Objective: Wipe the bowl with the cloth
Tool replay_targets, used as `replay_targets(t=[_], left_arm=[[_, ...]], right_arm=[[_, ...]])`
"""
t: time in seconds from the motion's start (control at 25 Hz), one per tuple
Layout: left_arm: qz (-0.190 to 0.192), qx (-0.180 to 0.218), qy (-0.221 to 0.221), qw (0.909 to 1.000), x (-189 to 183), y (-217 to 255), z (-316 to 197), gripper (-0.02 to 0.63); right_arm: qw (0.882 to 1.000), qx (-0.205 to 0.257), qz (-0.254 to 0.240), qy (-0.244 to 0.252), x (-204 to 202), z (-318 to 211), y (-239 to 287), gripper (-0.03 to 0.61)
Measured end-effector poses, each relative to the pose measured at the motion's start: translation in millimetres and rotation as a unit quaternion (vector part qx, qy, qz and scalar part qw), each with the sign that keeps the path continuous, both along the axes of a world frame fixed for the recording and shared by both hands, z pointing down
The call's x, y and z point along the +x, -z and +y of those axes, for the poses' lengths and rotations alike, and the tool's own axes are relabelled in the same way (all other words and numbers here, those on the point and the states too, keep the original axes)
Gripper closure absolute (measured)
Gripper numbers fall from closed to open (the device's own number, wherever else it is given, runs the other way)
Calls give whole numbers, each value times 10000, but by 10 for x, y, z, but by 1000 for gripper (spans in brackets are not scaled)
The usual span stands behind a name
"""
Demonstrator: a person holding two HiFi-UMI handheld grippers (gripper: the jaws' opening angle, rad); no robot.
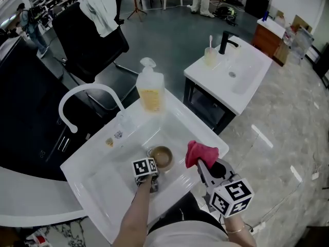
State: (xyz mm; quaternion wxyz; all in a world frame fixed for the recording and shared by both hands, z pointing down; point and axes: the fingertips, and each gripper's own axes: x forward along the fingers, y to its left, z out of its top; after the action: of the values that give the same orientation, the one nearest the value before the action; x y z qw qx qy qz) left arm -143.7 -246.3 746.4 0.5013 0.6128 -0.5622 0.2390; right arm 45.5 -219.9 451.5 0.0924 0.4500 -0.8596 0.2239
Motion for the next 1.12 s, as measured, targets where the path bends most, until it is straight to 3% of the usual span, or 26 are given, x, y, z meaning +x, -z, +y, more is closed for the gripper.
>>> replay_targets(t=[0.28,0.56,0.88,1.12], left_arm=[[178,-340,246,9990,42,-150,-30,522],[71,-304,291,9991,2,-112,-78,583],[-295,411,-42,9987,-65,515,-222,583],[-777,1153,-365,9896,-110,1198,-300,583]], right_arm=[[10000,-30,-32,75,25,-153,-13,527],[9998,-22,-41,186,-27,-242,-22,526],[9993,47,-66,364,-141,-259,49,526],[9982,102,-112,576,-329,-210,103,526]])
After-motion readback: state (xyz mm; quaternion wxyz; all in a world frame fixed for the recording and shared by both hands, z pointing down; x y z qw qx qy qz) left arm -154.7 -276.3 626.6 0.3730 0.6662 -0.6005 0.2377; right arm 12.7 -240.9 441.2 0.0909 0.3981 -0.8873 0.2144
